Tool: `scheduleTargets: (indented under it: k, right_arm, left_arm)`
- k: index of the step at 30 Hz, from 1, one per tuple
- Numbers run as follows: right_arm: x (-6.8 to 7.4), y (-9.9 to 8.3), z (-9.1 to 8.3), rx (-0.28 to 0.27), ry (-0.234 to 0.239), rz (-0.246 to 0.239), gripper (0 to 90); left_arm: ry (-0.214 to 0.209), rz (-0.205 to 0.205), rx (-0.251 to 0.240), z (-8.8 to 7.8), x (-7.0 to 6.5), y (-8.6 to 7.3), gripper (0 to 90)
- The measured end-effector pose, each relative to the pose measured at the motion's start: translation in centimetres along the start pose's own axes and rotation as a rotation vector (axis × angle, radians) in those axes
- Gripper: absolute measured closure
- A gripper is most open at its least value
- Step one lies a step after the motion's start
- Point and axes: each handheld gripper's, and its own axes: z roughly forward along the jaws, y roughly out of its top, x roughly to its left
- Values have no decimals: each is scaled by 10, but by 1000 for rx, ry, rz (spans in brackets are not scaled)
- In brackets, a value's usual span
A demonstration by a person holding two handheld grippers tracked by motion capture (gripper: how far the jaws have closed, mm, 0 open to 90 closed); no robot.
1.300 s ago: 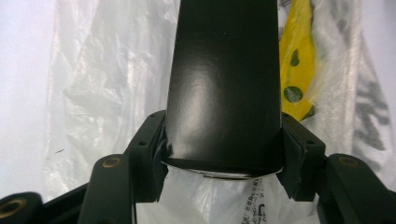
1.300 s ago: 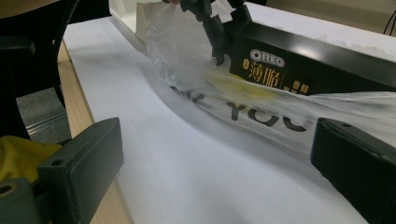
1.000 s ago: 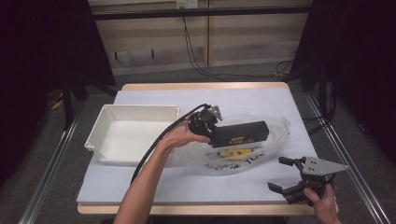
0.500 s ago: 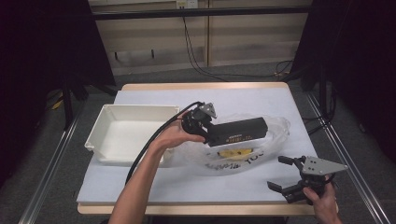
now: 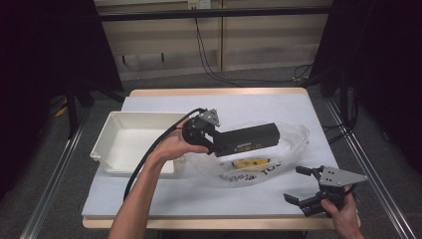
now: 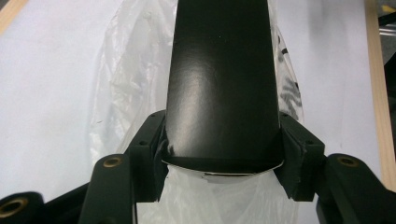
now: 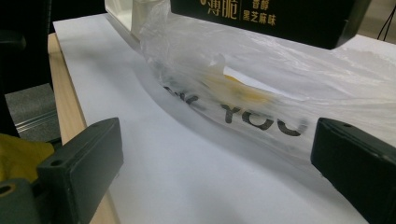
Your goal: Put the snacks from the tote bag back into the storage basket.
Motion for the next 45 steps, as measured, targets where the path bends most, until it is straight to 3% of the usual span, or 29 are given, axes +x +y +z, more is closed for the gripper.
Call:
scheduleTargets:
  k: [8, 16, 23, 34, 45]
  right_arm:
    - [-1, -1, 1, -1, -28, -9, 18]
    - [0, -3, 2, 4, -29, -9, 18]
    - [-1, -3, 2, -2, -23, -6, 18]
    - [-2, -3, 2, 4, -13, -5, 18]
    - [-2, -3, 1, 0, -19, -9, 18]
  left_arm:
    - [4, 13, 13, -18, -1, -10, 433]
    - [-7, 6, -24, -37, -4, -12, 433]
    - [13, -8, -25, -53, 3, -16, 432]
    - [32, -26, -67, -74, 10, -20, 432]
    - [78, -39, -84, -99, 14, -30, 432]
